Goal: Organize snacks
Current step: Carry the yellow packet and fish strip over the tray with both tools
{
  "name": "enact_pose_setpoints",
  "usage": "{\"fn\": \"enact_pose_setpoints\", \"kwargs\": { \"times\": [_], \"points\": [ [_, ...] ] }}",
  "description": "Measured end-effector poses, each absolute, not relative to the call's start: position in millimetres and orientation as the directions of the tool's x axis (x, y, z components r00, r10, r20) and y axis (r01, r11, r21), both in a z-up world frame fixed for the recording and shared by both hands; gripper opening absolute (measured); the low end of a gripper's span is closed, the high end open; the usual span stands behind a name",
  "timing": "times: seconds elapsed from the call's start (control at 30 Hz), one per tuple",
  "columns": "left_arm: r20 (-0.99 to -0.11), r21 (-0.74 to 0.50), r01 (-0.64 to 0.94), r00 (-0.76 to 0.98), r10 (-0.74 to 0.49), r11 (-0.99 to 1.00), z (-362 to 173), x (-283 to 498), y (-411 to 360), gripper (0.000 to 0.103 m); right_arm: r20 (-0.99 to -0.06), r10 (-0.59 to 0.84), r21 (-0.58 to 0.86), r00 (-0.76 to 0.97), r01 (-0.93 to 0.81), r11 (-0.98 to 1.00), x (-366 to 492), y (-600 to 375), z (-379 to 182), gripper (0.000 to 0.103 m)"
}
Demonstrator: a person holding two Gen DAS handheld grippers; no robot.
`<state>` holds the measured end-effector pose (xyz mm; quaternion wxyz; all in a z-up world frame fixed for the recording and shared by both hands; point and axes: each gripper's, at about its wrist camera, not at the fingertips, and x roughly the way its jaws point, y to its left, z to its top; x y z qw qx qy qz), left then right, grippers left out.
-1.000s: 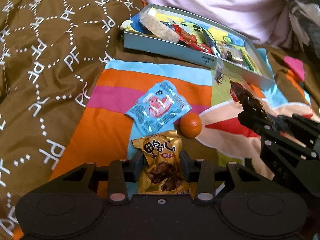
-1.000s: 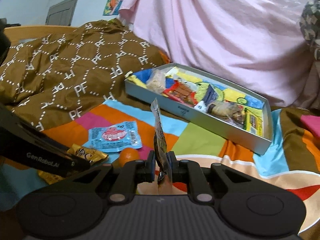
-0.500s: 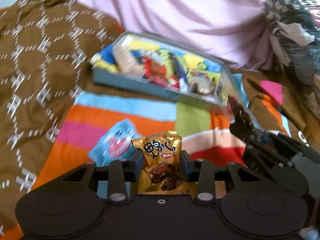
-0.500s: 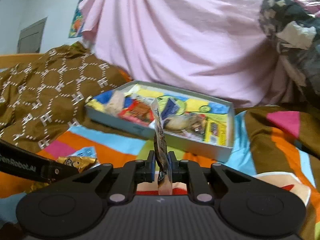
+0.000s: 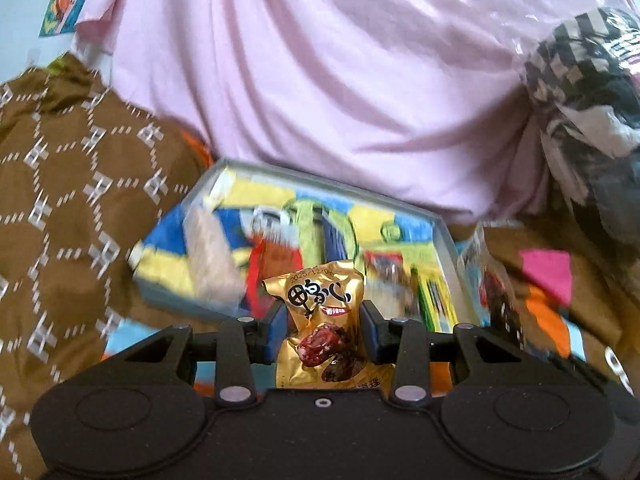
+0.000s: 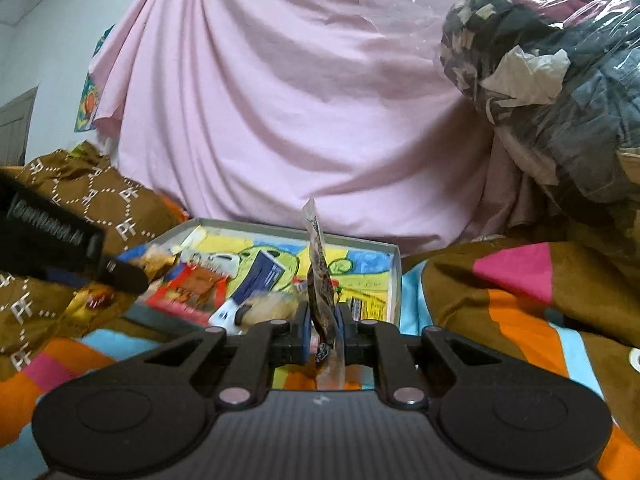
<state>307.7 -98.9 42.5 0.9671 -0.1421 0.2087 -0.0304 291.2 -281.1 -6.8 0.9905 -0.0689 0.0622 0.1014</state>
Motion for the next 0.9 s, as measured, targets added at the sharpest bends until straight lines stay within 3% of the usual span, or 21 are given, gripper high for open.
{"fn": "enact_pose_setpoints", "kwargs": {
  "times": [0.3, 0.9],
  "points": [
    [-0.388, -0.238, -0.041, 0.920, -0.056, 0.970, 53, 381, -112, 0.041, -0.103, 0.146, -0.034, 0.984, -0.150, 0.988, 340, -294, -5, 0.014],
    [-0.465, -0.229, -0.115, 0.886, -0.005, 0.967, 20, 433, -116, 0.043, -0.183, 0.153, 0.015, 0.971, -0.153, 0.988, 378, -294, -20, 0.014]
  ]
}}
